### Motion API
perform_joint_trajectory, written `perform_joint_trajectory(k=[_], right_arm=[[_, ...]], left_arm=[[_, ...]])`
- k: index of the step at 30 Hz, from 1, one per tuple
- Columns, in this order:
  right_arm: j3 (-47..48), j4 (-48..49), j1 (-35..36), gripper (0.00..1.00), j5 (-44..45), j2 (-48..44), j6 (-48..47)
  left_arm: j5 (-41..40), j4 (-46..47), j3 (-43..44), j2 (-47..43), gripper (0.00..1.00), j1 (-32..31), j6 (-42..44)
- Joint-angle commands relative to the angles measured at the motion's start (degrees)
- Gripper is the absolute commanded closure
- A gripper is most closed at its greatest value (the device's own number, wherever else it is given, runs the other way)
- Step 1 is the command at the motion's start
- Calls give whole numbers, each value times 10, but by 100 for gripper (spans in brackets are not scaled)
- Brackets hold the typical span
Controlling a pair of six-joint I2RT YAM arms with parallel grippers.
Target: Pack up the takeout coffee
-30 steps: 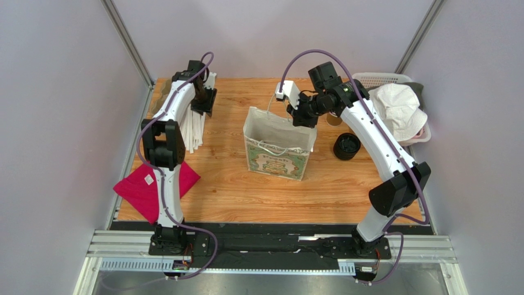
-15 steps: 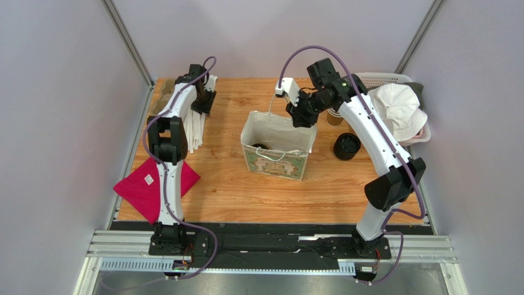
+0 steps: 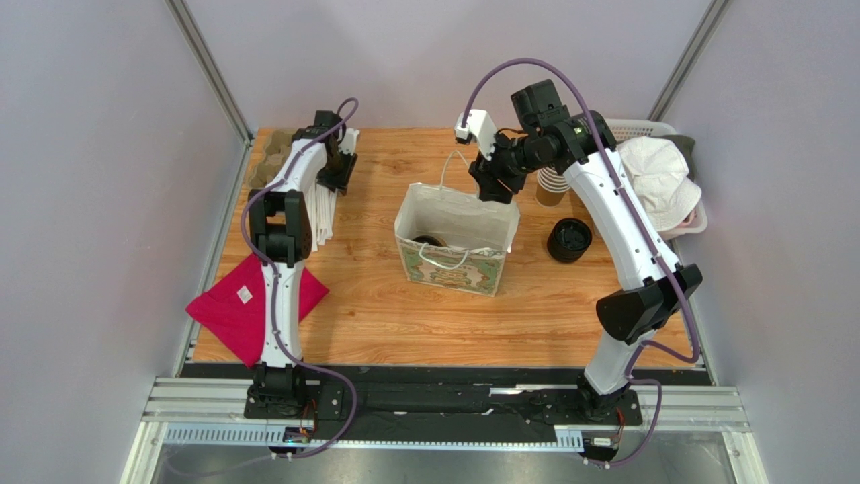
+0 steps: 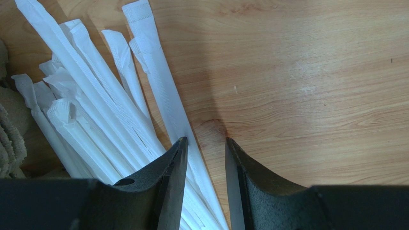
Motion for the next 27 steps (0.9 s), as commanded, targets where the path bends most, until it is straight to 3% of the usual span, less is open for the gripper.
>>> perform_joint_trajectory(k=[1, 6, 11, 17, 22, 27], right_arm=[[37, -4, 2, 45, 3, 5, 18], [52, -5, 5, 34, 5, 6, 28], [74, -5, 4, 32, 10, 8, 37], [80, 0, 3, 31, 15, 6, 46], [79, 0, 4, 31, 23, 4, 52], [79, 1, 4, 30, 28, 0, 55]], left_arm=[[-6, 1, 11, 4, 57, 5, 3], [-2, -19, 9, 11, 57, 6, -3], [77, -25, -30, -15, 63, 5, -26], [100, -23, -97, -55, 71, -22, -34], [79, -22, -126, -67, 76, -35, -44], [9, -32, -106, -52, 76, -43, -40]])
